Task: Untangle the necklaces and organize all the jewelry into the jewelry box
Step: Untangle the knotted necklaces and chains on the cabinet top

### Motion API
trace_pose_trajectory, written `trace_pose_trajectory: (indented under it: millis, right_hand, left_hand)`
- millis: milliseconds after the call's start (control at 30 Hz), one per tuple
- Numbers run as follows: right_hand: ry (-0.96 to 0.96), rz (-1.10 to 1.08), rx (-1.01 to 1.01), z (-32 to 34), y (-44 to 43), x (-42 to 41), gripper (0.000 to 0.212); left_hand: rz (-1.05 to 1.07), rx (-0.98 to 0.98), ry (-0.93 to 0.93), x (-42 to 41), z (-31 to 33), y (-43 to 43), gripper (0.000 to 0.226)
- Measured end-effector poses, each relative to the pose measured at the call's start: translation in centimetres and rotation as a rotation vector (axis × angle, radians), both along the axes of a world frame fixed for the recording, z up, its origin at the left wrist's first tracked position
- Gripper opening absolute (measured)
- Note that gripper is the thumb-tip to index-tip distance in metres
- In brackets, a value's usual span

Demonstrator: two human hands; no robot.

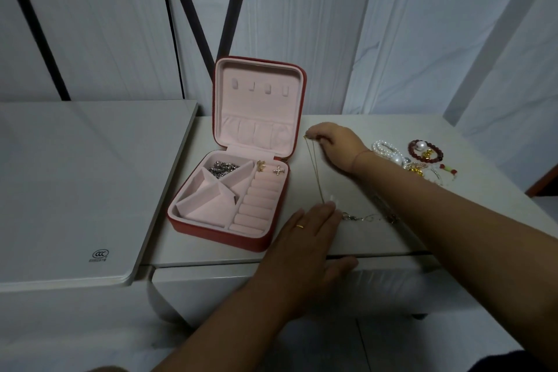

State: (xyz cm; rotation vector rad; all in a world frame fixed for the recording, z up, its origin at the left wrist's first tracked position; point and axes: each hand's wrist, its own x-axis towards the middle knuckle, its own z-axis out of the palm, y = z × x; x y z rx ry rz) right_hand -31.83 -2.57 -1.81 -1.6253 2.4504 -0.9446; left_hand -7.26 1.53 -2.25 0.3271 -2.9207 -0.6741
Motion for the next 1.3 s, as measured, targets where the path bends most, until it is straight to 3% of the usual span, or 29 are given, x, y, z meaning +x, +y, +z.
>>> trace_pose_trajectory:
  millis: [100,267,367,500,667,900,1033,1300]
  right_hand:
    - [0.120,0.098,0.154,-0.8,0.0,0.0,0.038]
    - [0.164,0.112,0.242,-0.5,-0.9,-0.1,0.041]
    - [0.117,0.096,0.243,0.0,-0.9,0.2,0.040]
    - [-0.075,0.028,0.083,1.8,0.5,1.1,0.035]
    - [-0.127,-0.026,-0.027,5.6,4.9,1.7,0.022]
    - [-0.108,-0.122,0.236,5.8,12.6,1.4,0.004]
    - [-0.138,-0.123,0.329,4.2,14.0,1.8,0.014]
    - [0.007,-0.143,0.390,3.1,12.9,1.1,0.008]
  left_hand:
    - [0.009,-0.052,-0.006,0.0,-0.1,0.2,0.077]
    - [0.039,-0.020,0.006,0.4,0.0,0.5,0.073]
    - [0.052,0.020,-0.018,0.6,0.3,0.5,0.069]
    - [0.046,-0.031,0.025,0.5,0.4,0.5,0.080]
    - [0.061,-0.059,0.085,-0.9,0.9,0.4,0.065]
    - [0.061,-0.160,0.037,-3.8,0.7,0.5,0.055]
    - [0.127,-0.267,0.089,-4.7,1.0,0.8,0.040]
    - [0.242,-0.145,0.176,-5.4,1.1,0.7,0.025]
